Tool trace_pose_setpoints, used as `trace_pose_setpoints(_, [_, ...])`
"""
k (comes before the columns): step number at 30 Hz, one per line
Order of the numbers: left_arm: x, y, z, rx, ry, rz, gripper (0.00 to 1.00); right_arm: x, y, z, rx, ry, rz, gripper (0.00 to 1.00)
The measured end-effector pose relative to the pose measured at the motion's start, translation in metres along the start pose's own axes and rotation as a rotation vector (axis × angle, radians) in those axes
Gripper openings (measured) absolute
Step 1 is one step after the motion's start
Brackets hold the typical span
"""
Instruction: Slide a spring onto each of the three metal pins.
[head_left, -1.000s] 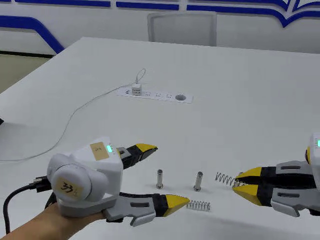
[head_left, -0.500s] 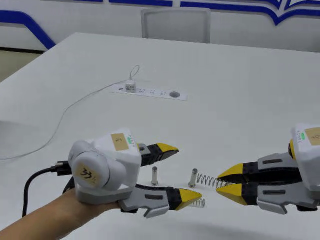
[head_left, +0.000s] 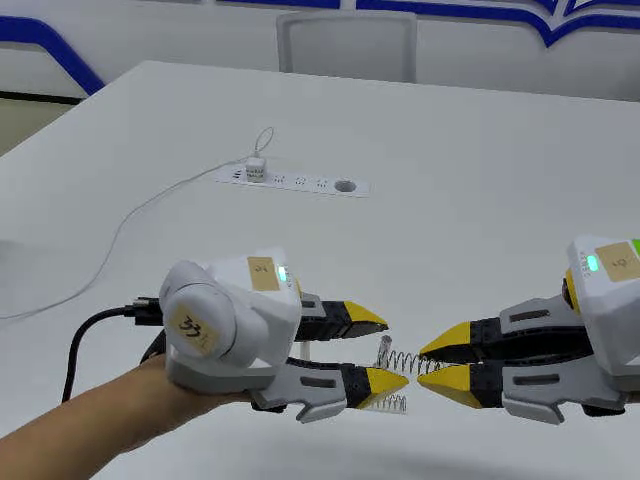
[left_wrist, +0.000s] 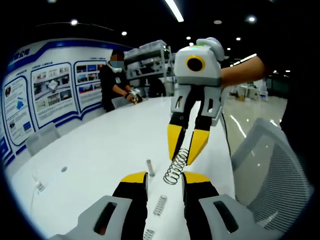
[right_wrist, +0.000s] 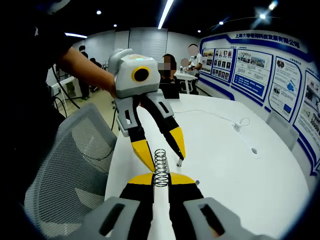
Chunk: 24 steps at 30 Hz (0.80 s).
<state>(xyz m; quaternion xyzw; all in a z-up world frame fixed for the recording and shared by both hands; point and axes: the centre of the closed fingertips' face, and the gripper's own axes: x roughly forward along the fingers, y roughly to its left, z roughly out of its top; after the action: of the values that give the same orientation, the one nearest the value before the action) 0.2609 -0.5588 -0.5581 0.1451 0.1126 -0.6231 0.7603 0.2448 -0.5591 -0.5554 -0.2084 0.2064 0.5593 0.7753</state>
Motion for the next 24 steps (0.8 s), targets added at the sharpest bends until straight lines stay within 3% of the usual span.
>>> trace_pose_setpoints(4, [-0.002,-0.008,0.002,-0.037,-0.014,-0.044,0.14,-0.001,-0.001,0.003,-0.001,-0.008,0.0,0.11])
trace_pose_setpoints(17, [-0.003,-0.018,0.0,0.038,0.025,-0.072,0.14,0.001,0.008,-0.001,-0.026,0.02,0.041,0.11])
trace_pose_setpoints(21, [-0.003,-0.019,0.0,0.035,0.028,-0.076,0.13,0.0,0.008,-0.001,-0.023,0.02,0.044,0.11])
trace_pose_setpoints(24, [-0.003,-0.021,0.0,0.071,0.042,-0.081,0.11,-0.001,0.009,-0.001,-0.022,0.021,0.048,0.11])
